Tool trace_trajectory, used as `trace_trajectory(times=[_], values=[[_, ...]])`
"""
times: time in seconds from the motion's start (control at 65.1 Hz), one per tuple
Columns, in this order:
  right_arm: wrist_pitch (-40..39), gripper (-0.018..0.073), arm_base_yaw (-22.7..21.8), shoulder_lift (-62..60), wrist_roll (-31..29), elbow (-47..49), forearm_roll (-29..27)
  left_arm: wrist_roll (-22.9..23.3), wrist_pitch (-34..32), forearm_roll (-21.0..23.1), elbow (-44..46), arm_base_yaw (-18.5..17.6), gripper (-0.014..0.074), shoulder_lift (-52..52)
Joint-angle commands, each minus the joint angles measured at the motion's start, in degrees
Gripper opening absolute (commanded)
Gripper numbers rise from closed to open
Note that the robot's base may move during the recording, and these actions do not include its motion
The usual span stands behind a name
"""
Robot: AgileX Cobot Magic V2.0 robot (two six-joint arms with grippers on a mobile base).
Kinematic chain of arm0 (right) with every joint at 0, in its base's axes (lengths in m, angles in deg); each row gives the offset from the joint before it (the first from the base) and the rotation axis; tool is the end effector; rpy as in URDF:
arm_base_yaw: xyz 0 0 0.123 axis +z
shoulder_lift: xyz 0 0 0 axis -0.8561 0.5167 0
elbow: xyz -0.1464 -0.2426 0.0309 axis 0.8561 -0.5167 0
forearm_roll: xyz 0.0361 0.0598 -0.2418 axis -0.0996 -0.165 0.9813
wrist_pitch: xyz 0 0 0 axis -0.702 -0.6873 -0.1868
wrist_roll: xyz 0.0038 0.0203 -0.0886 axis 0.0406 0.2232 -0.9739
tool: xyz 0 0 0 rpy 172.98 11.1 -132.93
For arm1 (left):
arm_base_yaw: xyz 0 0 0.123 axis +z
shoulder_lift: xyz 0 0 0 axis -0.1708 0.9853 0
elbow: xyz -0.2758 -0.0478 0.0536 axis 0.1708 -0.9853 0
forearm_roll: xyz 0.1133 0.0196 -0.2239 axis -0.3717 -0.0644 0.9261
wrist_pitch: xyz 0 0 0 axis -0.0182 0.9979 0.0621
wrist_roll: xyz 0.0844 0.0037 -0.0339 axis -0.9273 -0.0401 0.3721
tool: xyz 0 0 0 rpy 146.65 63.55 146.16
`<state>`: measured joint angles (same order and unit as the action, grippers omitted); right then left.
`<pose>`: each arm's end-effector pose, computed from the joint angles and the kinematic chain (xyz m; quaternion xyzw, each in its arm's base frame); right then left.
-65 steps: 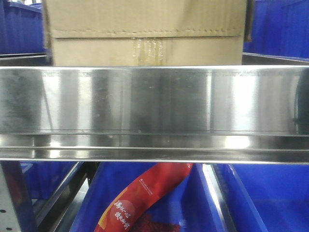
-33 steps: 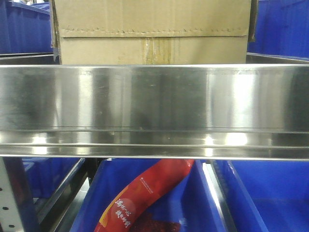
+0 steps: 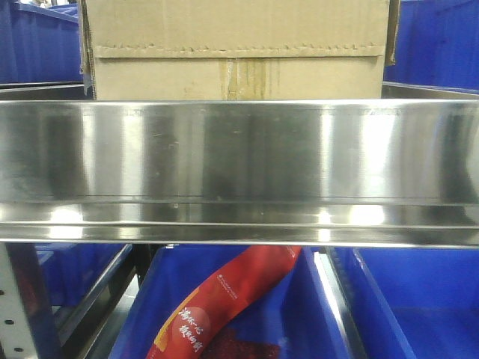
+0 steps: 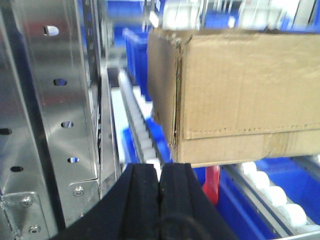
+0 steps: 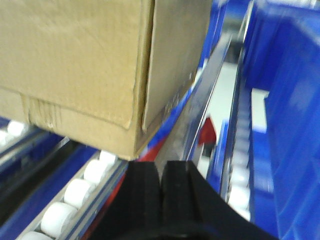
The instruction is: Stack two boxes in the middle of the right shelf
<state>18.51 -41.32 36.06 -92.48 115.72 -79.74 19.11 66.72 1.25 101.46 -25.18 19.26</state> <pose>0.1218 0.0400 0.3196 -0.1330 0.7709 0.0946 0.6157 0.0796 -0.0171 0.3400 0.0829 0.7381 -0.0705 0.6658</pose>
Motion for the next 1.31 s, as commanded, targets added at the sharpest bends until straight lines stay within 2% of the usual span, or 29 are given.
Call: trace_trajectory(times=[0.0,0.768,0.814,0.876,0.952,1.045,1.137,1.29], values=[[-5.44,-0.0162,-0.18,-2.75,-0.47,-2.57,0.64,0.47,-3.49,-0.02,-2.24,0.28,-0.0111,-3.16],[-8.26,-0.0162,-0.18,-3.80,-0.47,-3.49,0.64,0.47,-3.44,-0.02,-2.49,0.28,-0.0111,-4.32],[-8.26,-0.0162,-0.18,-3.80,-0.47,-3.49,0.64,0.47,-3.21,1.57,-2.82,0.51,-0.0111,-4.32],[-8.26,-0.0162,-0.18,-3.80,-0.47,-3.49,0.64,0.47,-3.51,1.59,-3.40,2.42,-0.0111,-4.58],[-8.26,-0.0162,-0.18,-3.80,-0.47,-3.49,0.64,-2.46,-3.79,2.00,-4.99,5.91,-0.0111,-5.82],[-8.26,-0.0162,-0.18,-3.80,-0.47,-3.49,0.64,-6.72,-5.59,7.64,-9.01,10.27,-0.0111,-8.69],[-8.26,-0.0162,-0.18,-3.80,-0.47,-3.49,0.64,-8.96,-9.06,9.18,-14.73,13.62,-0.0111,-12.86],[-8.26,-0.0162,-0.18,-3.80,-0.47,-3.49,0.64,-8.96,-15.89,9.18,-24.56,15.43,-0.0111,-18.67]])
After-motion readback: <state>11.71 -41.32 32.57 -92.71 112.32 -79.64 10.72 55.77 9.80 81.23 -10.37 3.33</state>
